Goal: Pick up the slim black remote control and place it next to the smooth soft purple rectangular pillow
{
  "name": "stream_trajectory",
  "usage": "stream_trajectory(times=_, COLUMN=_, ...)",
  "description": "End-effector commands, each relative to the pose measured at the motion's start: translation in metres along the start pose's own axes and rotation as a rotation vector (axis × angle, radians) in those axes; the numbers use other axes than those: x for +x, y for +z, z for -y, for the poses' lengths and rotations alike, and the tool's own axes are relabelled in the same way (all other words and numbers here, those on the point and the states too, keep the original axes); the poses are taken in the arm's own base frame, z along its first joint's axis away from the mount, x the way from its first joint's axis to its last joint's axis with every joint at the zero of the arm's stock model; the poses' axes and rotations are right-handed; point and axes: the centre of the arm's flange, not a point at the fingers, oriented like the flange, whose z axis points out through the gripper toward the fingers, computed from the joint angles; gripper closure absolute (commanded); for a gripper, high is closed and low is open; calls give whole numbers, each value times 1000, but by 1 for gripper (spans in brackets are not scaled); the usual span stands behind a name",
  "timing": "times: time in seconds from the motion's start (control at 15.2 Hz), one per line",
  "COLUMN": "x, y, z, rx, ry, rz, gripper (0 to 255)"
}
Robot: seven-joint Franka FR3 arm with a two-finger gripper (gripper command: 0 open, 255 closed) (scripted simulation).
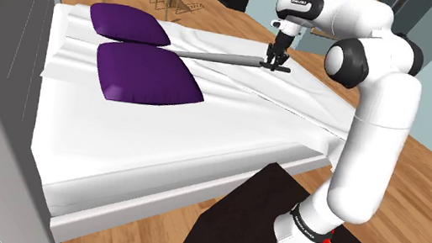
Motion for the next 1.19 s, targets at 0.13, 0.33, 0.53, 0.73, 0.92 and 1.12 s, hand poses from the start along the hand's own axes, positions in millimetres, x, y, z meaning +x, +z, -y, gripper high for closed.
stream_trajectory(times=0.13, x=49, y=0, z=21, rx=0, ry=0, rz=0, gripper=255)
stream_trajectory(times=0.33, x=85, y=0, z=37, rx=0, ry=0, rz=0, gripper=255)
stream_trajectory(times=0.53, x=122, y=1, z=53, rx=0, ry=0, rz=0, gripper=255)
stream_trajectory(times=0.73, x=158, y=2, z=69, rx=0, ry=0, rz=0, gripper=255)
stream_trajectory(times=0.92, x=194, y=2, z=85, rx=0, ry=0, rz=0, gripper=255)
stream_trajectory(times=1.12, x=230, y=3, z=101, rx=0, ry=0, rz=0, gripper=255)
